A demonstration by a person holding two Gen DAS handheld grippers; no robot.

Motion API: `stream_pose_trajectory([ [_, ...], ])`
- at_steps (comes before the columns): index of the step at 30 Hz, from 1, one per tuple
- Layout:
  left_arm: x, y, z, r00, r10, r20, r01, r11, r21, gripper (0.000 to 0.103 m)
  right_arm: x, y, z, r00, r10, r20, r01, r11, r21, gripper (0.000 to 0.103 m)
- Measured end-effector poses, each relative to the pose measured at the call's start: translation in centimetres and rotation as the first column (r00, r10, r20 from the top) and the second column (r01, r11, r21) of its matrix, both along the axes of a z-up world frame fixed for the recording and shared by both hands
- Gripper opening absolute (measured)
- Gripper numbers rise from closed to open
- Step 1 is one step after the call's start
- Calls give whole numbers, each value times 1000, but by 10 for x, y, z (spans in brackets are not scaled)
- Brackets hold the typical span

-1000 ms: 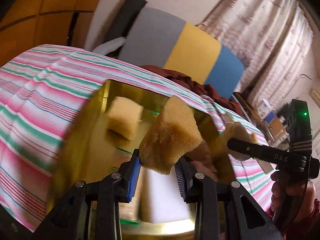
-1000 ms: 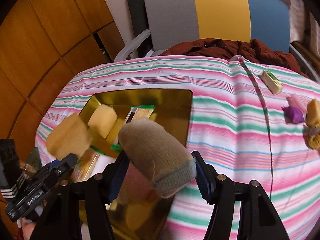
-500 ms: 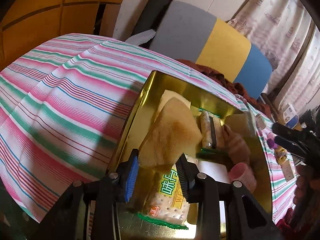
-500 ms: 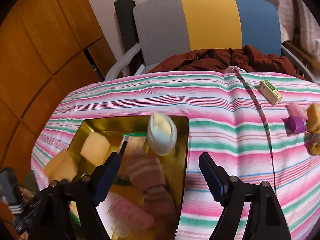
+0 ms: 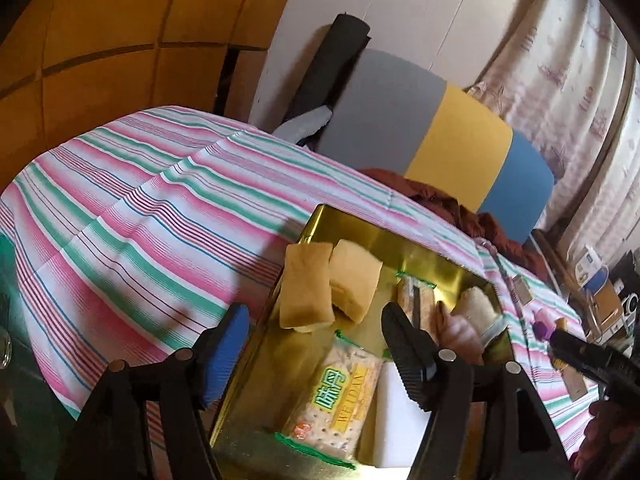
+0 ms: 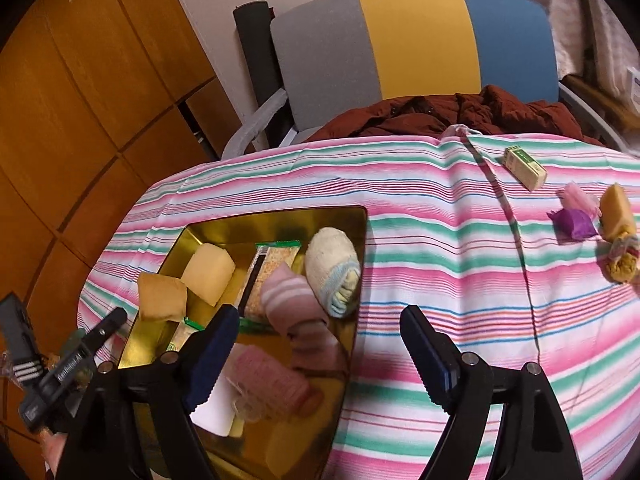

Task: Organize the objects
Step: 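Carry the cream sock and yellow sponge to the gold tray and release both, then move both tools toward the yellow sock and purple packet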

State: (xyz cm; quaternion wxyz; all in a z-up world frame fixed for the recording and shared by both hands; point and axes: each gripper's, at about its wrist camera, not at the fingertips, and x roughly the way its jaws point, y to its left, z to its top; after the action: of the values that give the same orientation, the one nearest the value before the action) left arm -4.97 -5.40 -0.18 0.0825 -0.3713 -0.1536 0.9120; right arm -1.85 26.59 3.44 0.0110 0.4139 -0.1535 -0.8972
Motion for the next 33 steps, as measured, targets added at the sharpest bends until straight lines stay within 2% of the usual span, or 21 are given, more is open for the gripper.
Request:
stream_pose_trajectory([
  [6,12,28,9,996,-87,-21,87,996,-10,73,20,22,1,1000,-27,11,27,999,17,83],
  [10,21,59,10,981,-194,-18,194,981,-16,73,35,43,-3,998,-56,24,56,998,30,84],
  [17,40,111,7,931,-364,9,364,931,17,73,52,83,-14,990,-126,57,124,992,37,84],
  [22,53,147,10,889,-458,13,458,889,3,74,60,105,-27,984,-157,89,153,987,47,84],
  [33,74,208,13,810,-585,40,586,810,-21,74,78,165,-47,961,-238,141,229,970,82,84],
])
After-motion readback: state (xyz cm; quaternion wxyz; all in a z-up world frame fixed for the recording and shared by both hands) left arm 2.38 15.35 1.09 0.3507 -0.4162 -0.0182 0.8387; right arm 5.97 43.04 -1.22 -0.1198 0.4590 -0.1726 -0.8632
